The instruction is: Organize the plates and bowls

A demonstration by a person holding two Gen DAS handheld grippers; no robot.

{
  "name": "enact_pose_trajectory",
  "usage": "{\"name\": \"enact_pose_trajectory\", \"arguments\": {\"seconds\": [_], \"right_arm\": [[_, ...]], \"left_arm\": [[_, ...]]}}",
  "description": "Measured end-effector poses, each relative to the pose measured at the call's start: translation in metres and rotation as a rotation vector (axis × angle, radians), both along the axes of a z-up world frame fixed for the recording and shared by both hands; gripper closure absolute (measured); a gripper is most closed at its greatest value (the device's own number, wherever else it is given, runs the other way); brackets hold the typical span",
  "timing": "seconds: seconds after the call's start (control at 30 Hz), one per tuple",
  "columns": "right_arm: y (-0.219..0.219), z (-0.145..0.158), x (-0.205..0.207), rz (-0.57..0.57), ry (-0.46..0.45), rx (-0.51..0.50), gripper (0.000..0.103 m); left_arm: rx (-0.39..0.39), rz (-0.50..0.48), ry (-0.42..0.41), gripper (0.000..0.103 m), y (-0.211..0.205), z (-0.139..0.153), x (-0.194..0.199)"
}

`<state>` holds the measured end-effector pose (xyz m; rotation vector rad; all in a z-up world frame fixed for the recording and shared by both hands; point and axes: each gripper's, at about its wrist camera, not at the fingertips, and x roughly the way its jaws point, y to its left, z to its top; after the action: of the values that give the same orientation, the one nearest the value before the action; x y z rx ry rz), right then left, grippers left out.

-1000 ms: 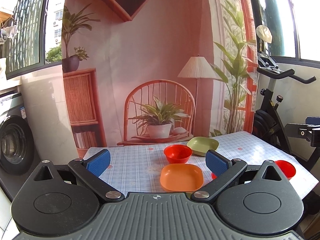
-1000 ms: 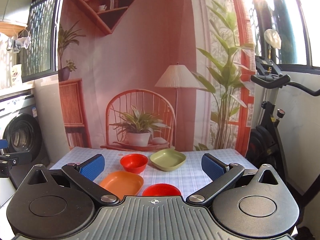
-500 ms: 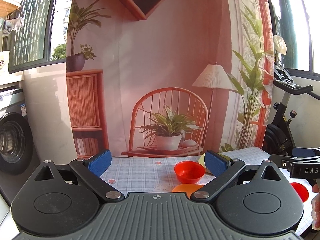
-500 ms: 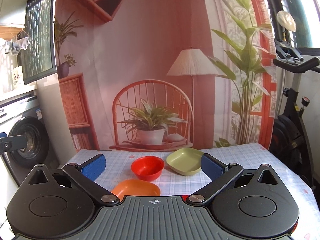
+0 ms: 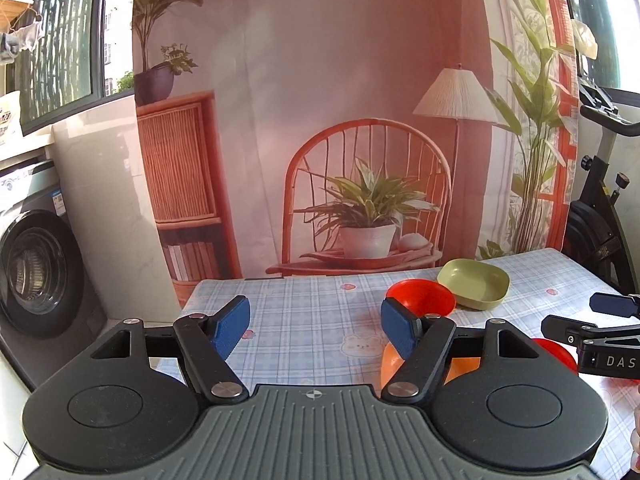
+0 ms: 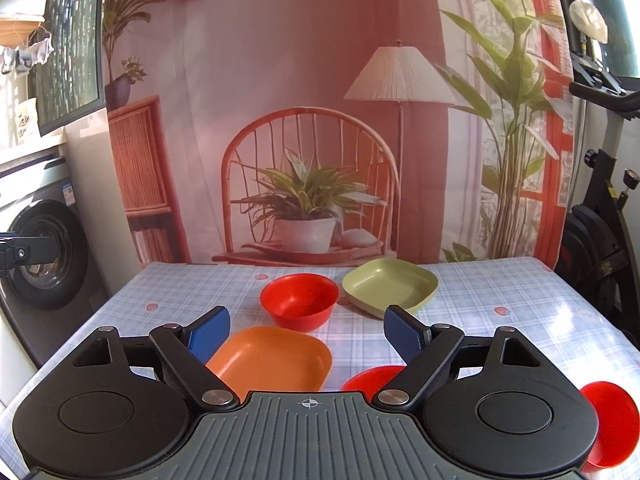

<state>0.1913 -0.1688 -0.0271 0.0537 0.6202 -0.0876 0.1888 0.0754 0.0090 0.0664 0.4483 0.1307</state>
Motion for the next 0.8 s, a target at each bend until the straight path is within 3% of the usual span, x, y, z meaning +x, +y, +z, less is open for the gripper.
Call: {"name": "enact_pose_trajectory", "arguments": {"seconds": [0.1, 0.2, 0.33, 0.5, 0.57, 0.8], "right_arm": [[0.004, -0.02, -0.006, 0.023, 0.03, 0.008, 0.023], [0.007, -0.039, -0.009, 0.041, 0.089, 0.008, 0.031], [0.008, -0.059, -0.013, 0.059, 0.152, 0.024, 0.035], [0.009, -0.08, -0.017, 0.081, 0.231, 0.045, 0.046], [0.01, -0.089, -0.019, 0.098, 0.27, 0.06, 0.058], [0.016, -0.111, -0.028, 0.121, 0.366, 0.102, 0.068]], "left_arm": [[-0.025, -0.035, 0.081, 0.03, 0.002, -0.024, 0.006], [0.033, -0.04, 0.182, 0.031, -0.001, -0.05, 0.012], [-0.026, -0.081, 0.275, 0.031, 0.004, -0.081, 0.014], [-0.083, -0.122, 0.325, 0.032, 0.005, -0.105, 0.014], [-0.089, -0.119, 0.336, 0.035, 0.001, -0.114, 0.015], [-0.165, -0.079, 0.365, 0.039, 0.001, -0.139, 0.008]]}}
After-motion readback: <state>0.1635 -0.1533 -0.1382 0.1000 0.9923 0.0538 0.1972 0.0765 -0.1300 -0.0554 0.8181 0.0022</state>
